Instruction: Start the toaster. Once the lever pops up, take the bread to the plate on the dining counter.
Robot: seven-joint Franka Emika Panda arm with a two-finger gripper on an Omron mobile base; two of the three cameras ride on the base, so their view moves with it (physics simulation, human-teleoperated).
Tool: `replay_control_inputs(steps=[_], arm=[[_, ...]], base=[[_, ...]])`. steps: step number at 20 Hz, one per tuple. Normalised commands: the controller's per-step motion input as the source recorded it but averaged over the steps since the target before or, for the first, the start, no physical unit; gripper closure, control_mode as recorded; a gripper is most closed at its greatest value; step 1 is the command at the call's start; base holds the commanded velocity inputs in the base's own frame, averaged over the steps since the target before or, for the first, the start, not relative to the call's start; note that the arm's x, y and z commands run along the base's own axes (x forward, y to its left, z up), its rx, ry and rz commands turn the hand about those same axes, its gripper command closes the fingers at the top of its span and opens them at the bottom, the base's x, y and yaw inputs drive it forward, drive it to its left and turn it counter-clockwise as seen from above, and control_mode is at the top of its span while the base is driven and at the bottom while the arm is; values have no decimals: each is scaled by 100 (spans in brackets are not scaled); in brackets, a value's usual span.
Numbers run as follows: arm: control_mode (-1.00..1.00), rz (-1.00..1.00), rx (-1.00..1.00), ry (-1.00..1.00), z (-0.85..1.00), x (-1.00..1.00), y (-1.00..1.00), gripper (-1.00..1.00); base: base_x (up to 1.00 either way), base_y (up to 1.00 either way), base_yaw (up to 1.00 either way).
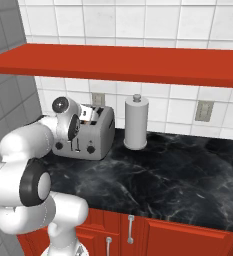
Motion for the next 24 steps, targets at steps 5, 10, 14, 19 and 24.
replay_control_inputs(steps=[5,10,14,19,24], arm=[[-100,0,0,0,0,11,0,-100],[-100,0,0,0,-2,7,0,-100],[-100,0,0,0,-9,2,0,-100],[-100,0,0,0,-16,0,0,-100],[-100,0,0,0,-6,0,0,-100]], base=[[0,0,0],[0,0,0],[0,0,0],[0,0,0],[0,0,0]])
